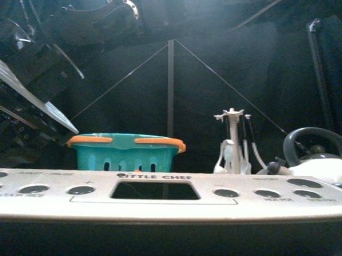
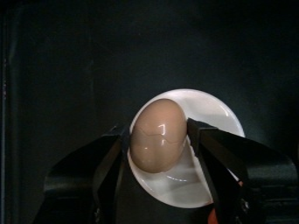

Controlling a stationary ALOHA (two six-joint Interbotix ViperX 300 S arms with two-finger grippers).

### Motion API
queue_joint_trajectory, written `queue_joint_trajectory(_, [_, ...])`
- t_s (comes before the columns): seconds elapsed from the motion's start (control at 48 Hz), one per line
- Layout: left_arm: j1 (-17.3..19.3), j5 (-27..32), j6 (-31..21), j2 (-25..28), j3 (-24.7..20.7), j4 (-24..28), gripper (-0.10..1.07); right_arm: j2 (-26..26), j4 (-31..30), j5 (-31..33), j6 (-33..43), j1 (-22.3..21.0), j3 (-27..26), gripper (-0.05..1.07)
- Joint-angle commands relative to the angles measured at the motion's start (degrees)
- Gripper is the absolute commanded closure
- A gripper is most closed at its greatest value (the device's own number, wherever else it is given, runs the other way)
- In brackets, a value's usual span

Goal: Grab egg from plate and place on stove

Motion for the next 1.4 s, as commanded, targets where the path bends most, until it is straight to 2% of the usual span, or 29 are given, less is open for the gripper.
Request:
queue_joint_trajectory(0.0, [0.0, -0.26, 0.09, 0.26, -0.62, 0.09, 0.08, -1.49, -0.09, 0.26, -0.09, -0.09, -1.14, 0.22])
queue_joint_trajectory(0.208, [0.0, -0.26, 0.09, 0.18, -0.62, 0.0, 0.08, -1.93, -0.18, 1.58, -0.44, -0.18, -1.05, 0.41])
queue_joint_trajectory(0.417, [-0.35, -0.26, 0.09, 0.26, -0.62, 0.0, 0.08, -6.42, -1.76, 2.2, -0.7, -0.18, 0.26, 0.41])
queue_joint_trajectory(0.583, [-0.35, -0.26, 0.09, 0.26, -0.62, -0.09, 0.08, -11.78, -2.29, 2.46, -0.79, -0.26, 3.96, 0.41])
queue_joint_trajectory(0.708, [-0.35, -0.26, 0.09, 0.18, -0.53, 0.0, 0.08, -16.96, -2.2, 2.9, -0.62, -0.18, 9.49, 0.41])
queue_joint_trajectory(0.958, [-0.44, -0.09, 0.09, 0.26, -0.53, -0.09, 0.08, -27.77, -1.67, 4.13, 0.09, 1.85, 24.7, 0.41])
queue_joint_trajectory(1.167, [-0.44, -0.09, 0.09, 0.26, -0.53, -0.09, 0.08, -31.73, 1.67, 4.13, 0.26, 4.31, 33.13, 0.41])
queue_joint_trajectory(1.375, [-0.44, -0.09, 0.09, 0.18, -0.53, -0.09, 0.08, -32.96, 7.03, 1.14, 0.44, 5.89, 39.64, 0.41])
